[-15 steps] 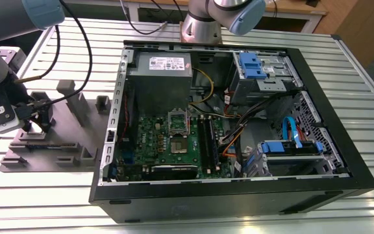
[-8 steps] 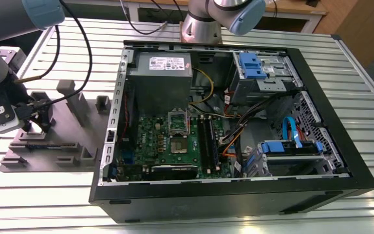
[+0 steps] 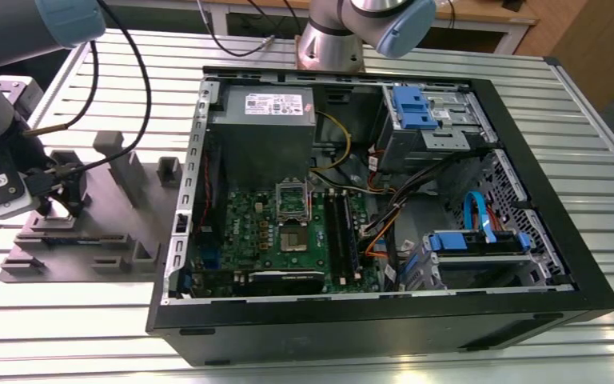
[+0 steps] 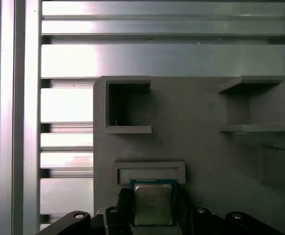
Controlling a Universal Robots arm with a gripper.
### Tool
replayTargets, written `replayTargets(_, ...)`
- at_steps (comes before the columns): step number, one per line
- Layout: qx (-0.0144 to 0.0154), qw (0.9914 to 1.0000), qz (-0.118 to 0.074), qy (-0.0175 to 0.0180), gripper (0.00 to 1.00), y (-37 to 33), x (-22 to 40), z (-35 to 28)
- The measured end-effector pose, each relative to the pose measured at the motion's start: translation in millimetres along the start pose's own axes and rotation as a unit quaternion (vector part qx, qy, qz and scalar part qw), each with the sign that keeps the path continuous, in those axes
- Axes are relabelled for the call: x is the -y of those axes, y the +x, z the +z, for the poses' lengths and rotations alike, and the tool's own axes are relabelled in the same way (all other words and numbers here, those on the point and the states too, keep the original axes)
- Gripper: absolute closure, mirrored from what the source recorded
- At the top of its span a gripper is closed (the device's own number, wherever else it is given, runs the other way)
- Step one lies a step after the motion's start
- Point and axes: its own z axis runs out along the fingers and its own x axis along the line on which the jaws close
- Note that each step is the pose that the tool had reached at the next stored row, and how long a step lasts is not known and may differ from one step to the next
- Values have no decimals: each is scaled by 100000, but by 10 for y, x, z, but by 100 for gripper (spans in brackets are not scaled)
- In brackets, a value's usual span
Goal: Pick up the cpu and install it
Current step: 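Pick up the cpu and move it towards the insertion slot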
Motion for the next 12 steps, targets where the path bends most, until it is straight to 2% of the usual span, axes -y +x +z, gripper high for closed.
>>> replayTargets(1, -96, 100000, 3, 67, 53, 2, 0, -38)
replayTargets(3, -89, 100000, 3, 62, 53, 1, -1, -70)
replayTargets(12, -95, 100000, 6, 66, 53, 1, -2, -76)
